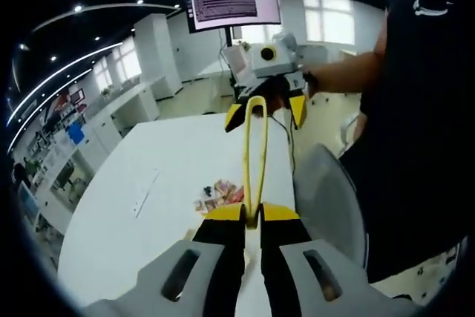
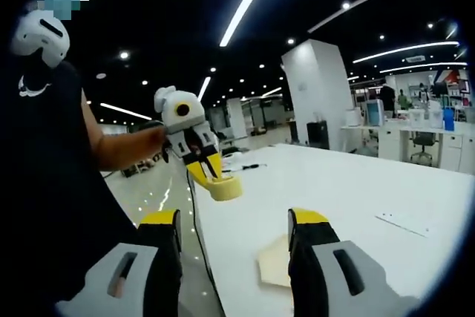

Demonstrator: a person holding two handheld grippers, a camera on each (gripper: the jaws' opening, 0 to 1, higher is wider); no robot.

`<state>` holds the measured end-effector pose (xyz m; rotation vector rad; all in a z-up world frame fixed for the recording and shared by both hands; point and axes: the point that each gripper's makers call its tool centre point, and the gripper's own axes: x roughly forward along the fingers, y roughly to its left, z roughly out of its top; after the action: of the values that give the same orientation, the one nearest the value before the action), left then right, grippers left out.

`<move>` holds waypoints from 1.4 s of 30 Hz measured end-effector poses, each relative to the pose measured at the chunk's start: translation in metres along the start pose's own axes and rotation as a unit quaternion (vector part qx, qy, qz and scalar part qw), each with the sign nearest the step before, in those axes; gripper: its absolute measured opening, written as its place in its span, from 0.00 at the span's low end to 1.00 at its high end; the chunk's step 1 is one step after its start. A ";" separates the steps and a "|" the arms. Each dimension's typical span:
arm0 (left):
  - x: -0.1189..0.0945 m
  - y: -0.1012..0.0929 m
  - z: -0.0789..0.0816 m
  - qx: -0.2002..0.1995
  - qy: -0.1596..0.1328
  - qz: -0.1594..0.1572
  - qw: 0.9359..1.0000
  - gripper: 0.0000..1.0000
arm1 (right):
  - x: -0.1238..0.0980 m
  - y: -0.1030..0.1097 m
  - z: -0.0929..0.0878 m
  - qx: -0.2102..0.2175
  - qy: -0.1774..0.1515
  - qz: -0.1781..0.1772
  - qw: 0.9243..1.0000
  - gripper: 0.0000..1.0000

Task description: Place the target food into the container with the food tongs after gripping and lifting it, then release it inside without dropping or visibly crushing the food.

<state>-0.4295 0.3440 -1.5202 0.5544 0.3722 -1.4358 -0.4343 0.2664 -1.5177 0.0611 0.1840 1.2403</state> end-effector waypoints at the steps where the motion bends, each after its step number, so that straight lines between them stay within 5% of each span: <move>1: 0.000 -0.001 0.001 0.001 -0.001 -0.002 1.000 0.01 | 0.001 0.002 0.000 -0.001 -0.001 0.003 1.000 0.55; 13: 0.012 -0.013 0.015 0.005 0.005 -0.024 1.000 0.01 | 0.011 0.026 0.019 -0.009 -0.028 0.050 0.998 0.33; 30: 0.018 -0.023 0.029 -0.001 0.012 -0.048 0.999 0.01 | 0.020 0.035 0.024 -0.008 -0.039 0.071 0.997 0.20; 42: 0.020 -0.023 0.032 -0.006 0.014 -0.050 0.999 0.01 | 0.024 0.035 0.024 -0.016 -0.029 0.076 0.997 0.20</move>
<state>-0.4531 0.3086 -1.5082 0.5523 0.4352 -1.5228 -0.4555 0.3014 -1.4917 0.0853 0.1108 1.3901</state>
